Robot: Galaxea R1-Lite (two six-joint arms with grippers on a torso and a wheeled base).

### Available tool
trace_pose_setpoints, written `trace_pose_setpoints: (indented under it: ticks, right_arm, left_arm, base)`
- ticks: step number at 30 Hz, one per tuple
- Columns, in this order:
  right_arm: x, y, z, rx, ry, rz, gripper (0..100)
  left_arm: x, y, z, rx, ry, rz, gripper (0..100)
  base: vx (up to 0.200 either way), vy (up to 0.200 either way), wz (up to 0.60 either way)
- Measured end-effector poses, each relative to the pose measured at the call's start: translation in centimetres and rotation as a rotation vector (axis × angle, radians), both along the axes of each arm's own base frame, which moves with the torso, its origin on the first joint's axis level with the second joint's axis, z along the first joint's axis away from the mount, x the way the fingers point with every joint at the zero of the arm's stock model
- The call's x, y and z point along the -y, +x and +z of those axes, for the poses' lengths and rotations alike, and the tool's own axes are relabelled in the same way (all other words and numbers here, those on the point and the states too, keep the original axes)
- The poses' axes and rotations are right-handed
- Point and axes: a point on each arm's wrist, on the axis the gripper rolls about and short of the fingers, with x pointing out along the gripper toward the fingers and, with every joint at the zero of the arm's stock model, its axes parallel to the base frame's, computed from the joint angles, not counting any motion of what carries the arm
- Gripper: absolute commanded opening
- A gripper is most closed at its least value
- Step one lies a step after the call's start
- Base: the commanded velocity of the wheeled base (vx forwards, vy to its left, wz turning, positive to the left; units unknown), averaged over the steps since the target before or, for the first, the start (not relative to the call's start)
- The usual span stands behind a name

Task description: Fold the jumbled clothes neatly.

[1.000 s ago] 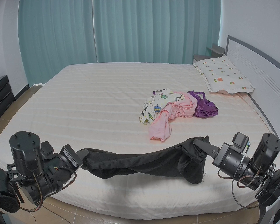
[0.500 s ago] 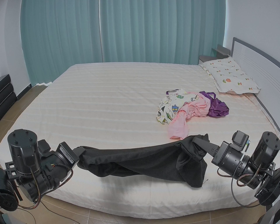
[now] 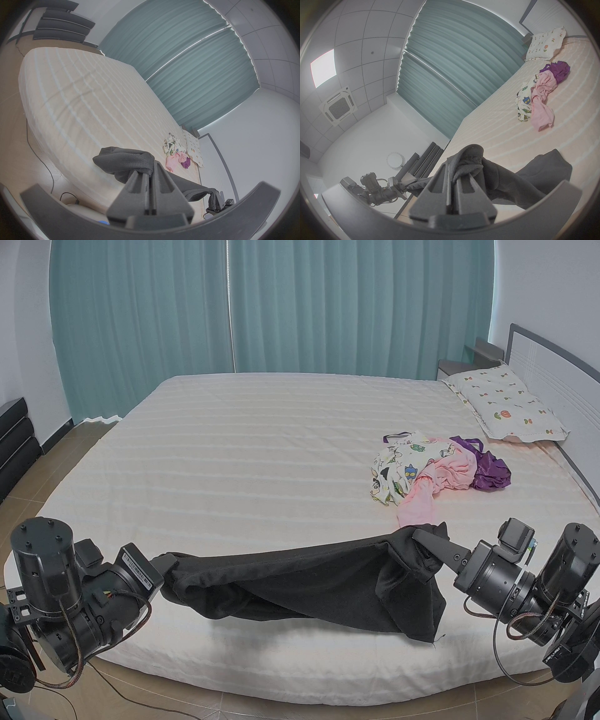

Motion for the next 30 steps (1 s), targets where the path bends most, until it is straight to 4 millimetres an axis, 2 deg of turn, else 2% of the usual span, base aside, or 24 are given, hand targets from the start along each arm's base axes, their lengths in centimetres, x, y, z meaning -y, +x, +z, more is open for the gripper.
trace_pose_setpoints:
  ticks: [5,14,25,30]
  right_arm:
    - [0.1,-0.1,-0.2,-0.008,-0.006,0.0,0]
    - [0.3,-0.3,-0.5,-0.023,-0.013,-0.004,0]
    - [0.9,-1.1,-1.4,-0.064,-0.04,-0.004,0]
    - [1.7,-2.4,-1.7,-0.079,-0.052,0.007,0]
  left_arm:
    - [-0.1,-0.1,-0.2,-0.006,0.002,0.003,0]
    - [-0.3,-0.2,-0.7,-0.023,0.012,0.004,0]
    - [-0.3,-0.5,-1.5,-0.053,0.024,-0.018,0]
    - [-0.4,-0.8,-1.8,-0.064,0.029,-0.022,0]
  base:
    - [0.0,0.2,0.0]
    - [0.0,0.0,0.0]
    - [-0.2,0.0,0.0]
    - [-0.2,0.0,0.0]
